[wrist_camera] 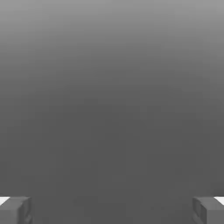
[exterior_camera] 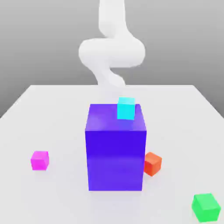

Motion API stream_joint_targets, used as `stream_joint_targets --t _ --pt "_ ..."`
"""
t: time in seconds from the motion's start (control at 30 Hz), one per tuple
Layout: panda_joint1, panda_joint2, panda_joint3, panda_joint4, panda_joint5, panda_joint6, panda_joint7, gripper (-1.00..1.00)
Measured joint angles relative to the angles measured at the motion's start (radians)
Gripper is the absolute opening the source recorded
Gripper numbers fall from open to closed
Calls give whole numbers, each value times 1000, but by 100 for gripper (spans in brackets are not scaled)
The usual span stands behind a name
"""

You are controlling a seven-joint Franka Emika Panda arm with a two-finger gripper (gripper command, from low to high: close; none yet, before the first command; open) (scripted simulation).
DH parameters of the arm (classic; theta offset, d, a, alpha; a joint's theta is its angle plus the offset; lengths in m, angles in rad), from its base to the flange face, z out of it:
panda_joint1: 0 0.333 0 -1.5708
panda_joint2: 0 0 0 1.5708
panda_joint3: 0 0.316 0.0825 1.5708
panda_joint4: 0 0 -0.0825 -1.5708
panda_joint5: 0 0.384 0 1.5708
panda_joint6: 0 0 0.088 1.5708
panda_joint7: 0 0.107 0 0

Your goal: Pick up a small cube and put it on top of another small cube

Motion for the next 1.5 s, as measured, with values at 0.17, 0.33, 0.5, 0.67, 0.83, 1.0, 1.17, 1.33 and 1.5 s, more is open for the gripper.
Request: stream_joint_targets --t 0.17,0.33,0.5,0.67,0.83,1.0,1.17,1.33,1.5 --pt "-140 145 11 -92 -45 96 173 0" --pt "-268 285 5 -180 -85 189 337 0" --pt "-383 425 -20 -269 -114 281 494 0" --pt "-474 562 -66 -358 -117 376 631 0" --pt "-549 697 -122 -448 -46 473 716 0" --pt "-604 854 -83 -470 85 596 688 0" --pt "-647 1019 -32 -441 118 728 662 -100" --pt "-648 1019 -31 -441 116 730 664 -100" --pt "-638 927 -45 -458 97 656 681 -100"
